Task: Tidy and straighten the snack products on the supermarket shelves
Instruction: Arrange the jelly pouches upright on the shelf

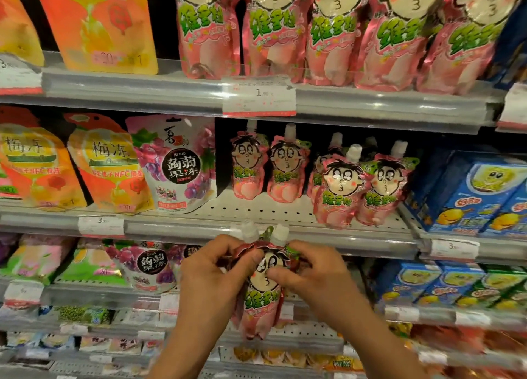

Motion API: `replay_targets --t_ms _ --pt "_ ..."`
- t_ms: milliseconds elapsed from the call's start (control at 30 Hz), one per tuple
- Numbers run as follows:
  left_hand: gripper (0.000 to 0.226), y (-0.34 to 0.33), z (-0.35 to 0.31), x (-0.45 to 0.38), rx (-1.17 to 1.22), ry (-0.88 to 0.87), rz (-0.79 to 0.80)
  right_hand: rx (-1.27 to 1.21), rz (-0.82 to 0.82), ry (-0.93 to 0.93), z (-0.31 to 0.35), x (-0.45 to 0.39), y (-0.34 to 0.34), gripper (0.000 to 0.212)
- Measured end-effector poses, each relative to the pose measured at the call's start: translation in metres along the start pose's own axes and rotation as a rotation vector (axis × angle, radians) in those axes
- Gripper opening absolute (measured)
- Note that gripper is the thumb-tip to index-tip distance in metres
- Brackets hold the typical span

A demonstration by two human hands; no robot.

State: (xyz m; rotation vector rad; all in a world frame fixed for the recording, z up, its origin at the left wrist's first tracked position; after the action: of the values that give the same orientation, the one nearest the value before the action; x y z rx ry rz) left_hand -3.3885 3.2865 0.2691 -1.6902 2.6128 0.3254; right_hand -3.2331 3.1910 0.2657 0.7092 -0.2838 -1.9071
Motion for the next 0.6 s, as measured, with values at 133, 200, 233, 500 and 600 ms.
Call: replay_targets --t_ms 133,200,233,500,600 --pt "0.019 -0.024 0.0 -0.008 -0.041 0.049 0.16 -0.015 -0.059 0.021 -0.008 0.014 0.023 0.025" --pt "0.017 -0.038 -0.003 -0.005 -0.093 0.029 0.245 -0.026 -0.098 0.018 -0.014 0.021 0.036 0.028" --pt "0.017 -0.043 -0.004 -0.003 -0.119 0.01 0.267 -0.037 -0.115 0.013 -0.018 0.024 0.041 0.023" --pt "0.017 -0.034 -0.012 -0.015 -0.185 0.006 0.212 -0.166 -0.349 -0.08 -0.038 0.046 0.085 0.006" --pt "0.012 -0.008 -0.045 -0.034 -0.102 -0.036 0.094 -0.206 -0.442 -0.086 -0.04 0.05 0.105 0.008"
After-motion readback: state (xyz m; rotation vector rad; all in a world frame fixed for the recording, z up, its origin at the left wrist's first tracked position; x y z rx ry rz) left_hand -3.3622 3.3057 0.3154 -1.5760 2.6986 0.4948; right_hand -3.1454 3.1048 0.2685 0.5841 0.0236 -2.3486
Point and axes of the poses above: each hand's wrist, its own x-axis away from the middle knuckle, its own y-axis out of the back of the hand, z = x × y, the point moved 7 cm from there along -x, towards the middle knuckle, and after that the axes turned 14 degrees about y, right-handed, at the moved point
